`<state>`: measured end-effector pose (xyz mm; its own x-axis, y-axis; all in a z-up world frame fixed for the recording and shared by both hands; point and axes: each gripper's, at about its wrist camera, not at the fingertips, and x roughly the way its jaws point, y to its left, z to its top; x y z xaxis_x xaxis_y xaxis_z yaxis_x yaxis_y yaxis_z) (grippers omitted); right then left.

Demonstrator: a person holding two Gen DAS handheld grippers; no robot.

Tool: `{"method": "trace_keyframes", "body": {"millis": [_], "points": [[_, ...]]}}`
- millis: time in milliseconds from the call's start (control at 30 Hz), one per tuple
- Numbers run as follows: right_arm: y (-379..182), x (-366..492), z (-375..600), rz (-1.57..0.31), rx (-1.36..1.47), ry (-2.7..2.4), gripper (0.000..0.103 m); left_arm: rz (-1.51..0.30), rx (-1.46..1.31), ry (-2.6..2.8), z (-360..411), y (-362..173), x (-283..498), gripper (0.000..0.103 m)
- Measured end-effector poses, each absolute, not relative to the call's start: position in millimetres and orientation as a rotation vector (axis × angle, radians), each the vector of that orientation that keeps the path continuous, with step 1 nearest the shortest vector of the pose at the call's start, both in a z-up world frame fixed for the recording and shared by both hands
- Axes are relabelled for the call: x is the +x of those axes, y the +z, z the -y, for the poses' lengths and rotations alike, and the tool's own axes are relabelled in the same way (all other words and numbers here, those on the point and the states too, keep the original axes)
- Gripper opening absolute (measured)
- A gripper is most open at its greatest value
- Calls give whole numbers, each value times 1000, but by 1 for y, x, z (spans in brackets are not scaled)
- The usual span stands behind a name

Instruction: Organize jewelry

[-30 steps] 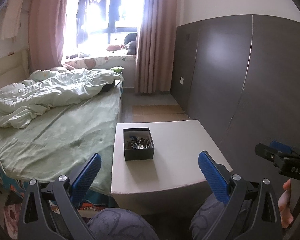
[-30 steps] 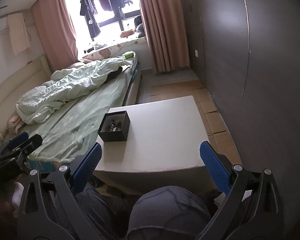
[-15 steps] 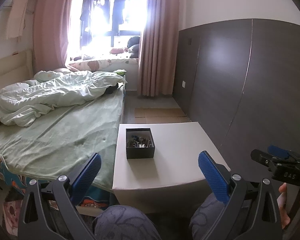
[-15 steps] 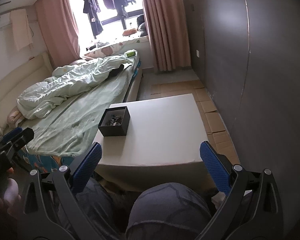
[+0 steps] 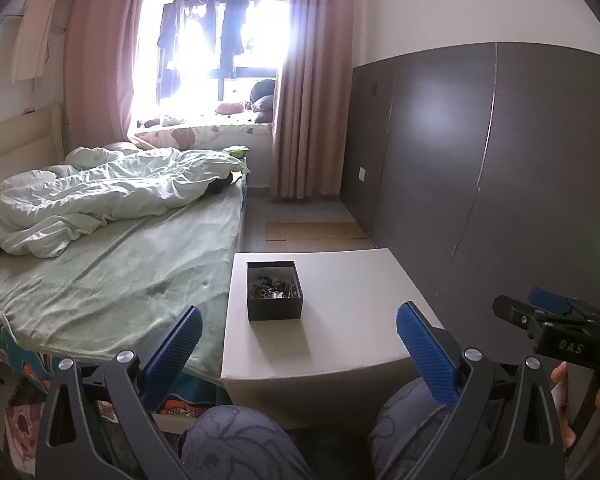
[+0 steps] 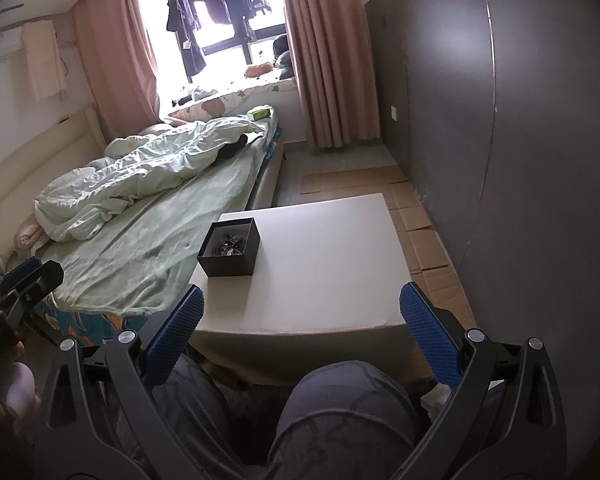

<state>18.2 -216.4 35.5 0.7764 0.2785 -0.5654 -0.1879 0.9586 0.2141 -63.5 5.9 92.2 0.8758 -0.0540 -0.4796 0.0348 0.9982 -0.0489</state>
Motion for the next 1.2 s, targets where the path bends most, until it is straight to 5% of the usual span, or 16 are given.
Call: {"method": "trace_keyframes", "body": {"millis": [1200], "points": [[39, 2, 226, -612, 150, 245, 98, -472, -58, -53, 1, 96, -84, 94]]}}
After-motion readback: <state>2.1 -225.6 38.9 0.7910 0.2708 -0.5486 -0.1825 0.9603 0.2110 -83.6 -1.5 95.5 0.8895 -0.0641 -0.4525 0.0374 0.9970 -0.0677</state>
